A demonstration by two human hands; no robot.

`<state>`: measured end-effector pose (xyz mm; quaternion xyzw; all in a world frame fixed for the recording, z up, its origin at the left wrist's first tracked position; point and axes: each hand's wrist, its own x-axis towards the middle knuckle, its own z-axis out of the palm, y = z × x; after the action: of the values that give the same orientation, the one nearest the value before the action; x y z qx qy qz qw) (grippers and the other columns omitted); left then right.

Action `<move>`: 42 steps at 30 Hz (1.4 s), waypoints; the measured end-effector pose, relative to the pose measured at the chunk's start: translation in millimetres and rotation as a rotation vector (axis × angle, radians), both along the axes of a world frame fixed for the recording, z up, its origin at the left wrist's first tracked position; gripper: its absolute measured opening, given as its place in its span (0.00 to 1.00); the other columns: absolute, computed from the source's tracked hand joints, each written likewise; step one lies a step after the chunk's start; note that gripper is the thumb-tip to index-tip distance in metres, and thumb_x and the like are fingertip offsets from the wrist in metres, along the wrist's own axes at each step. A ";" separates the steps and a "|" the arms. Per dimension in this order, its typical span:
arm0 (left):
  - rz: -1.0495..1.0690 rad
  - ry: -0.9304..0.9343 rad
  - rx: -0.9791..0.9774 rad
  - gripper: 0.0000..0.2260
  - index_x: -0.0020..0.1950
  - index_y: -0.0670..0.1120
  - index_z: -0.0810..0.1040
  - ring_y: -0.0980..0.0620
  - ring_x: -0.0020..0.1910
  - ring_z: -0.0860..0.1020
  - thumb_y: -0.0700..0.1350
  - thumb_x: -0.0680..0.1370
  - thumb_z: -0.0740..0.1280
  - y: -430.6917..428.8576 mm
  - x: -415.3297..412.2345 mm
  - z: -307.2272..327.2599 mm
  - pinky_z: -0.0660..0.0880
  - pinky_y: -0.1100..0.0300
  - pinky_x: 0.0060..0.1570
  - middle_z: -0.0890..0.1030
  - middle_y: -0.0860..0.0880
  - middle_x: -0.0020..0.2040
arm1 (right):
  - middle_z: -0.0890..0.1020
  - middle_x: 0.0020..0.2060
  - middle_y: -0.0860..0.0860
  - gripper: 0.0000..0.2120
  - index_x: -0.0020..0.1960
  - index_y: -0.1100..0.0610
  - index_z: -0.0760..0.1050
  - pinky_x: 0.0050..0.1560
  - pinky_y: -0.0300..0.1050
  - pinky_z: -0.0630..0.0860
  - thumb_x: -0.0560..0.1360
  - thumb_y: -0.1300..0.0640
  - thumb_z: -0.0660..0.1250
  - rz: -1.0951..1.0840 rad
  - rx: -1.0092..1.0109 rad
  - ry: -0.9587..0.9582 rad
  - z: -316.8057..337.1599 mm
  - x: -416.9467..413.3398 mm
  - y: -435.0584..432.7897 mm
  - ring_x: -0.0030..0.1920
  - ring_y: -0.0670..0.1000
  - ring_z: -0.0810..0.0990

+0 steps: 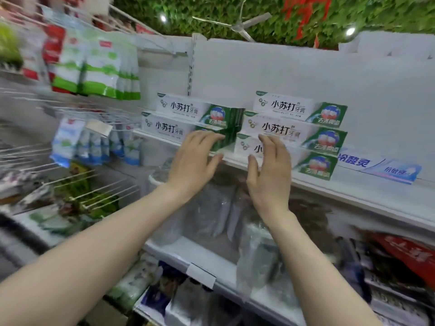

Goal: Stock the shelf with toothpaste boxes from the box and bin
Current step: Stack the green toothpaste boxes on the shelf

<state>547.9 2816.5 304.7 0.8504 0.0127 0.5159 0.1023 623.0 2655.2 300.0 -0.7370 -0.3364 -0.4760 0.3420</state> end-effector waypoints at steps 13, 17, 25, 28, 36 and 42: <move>0.096 0.228 0.007 0.15 0.62 0.46 0.77 0.47 0.61 0.74 0.47 0.77 0.68 188.6 -166.5 -113.5 0.69 0.57 0.61 0.79 0.48 0.58 | 0.76 0.61 0.56 0.17 0.66 0.60 0.73 0.67 0.48 0.68 0.77 0.61 0.64 0.156 -0.104 0.233 -142.3 -152.6 194.8 0.62 0.56 0.72; 0.082 0.310 -0.019 0.15 0.63 0.45 0.77 0.47 0.60 0.74 0.46 0.77 0.68 256.4 -207.9 -156.7 0.69 0.57 0.61 0.79 0.48 0.58 | 0.76 0.61 0.56 0.18 0.67 0.60 0.72 0.66 0.47 0.67 0.78 0.60 0.62 0.186 -0.164 0.342 -191.7 -197.2 259.2 0.63 0.56 0.72; 0.108 0.485 -0.139 0.15 0.64 0.46 0.76 0.47 0.61 0.72 0.46 0.78 0.68 337.3 -256.8 -243.9 0.66 0.58 0.62 0.78 0.49 0.59 | 0.76 0.60 0.57 0.17 0.66 0.61 0.73 0.64 0.50 0.70 0.78 0.60 0.64 0.231 -0.268 0.480 -275.1 -244.9 343.1 0.61 0.57 0.73; 0.127 0.575 -0.225 0.15 0.65 0.47 0.75 0.47 0.62 0.72 0.47 0.78 0.67 353.0 -263.2 -283.5 0.69 0.55 0.62 0.78 0.49 0.60 | 0.76 0.61 0.56 0.18 0.67 0.60 0.72 0.64 0.52 0.70 0.78 0.61 0.64 0.265 -0.345 0.548 -312.3 -248.6 362.0 0.61 0.57 0.73; 0.178 0.741 -0.406 0.16 0.65 0.48 0.75 0.48 0.62 0.73 0.45 0.78 0.68 374.5 -275.6 -386.9 0.70 0.55 0.61 0.78 0.50 0.60 | 0.75 0.61 0.54 0.19 0.69 0.58 0.70 0.64 0.50 0.70 0.78 0.61 0.64 0.334 -0.498 0.731 -412.1 -249.2 385.0 0.62 0.54 0.72; 0.204 0.855 -0.553 0.15 0.66 0.48 0.75 0.48 0.60 0.75 0.45 0.78 0.67 387.7 -279.3 -476.4 0.73 0.52 0.57 0.78 0.49 0.61 | 0.75 0.61 0.53 0.19 0.69 0.57 0.70 0.64 0.52 0.71 0.78 0.61 0.64 0.309 -0.598 0.870 -494.4 -248.1 388.6 0.62 0.54 0.72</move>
<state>268.6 3204.2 -171.7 0.9209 0.2720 0.1070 0.2581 374.9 3043.8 -194.5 -0.8729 -0.3892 0.0446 0.2910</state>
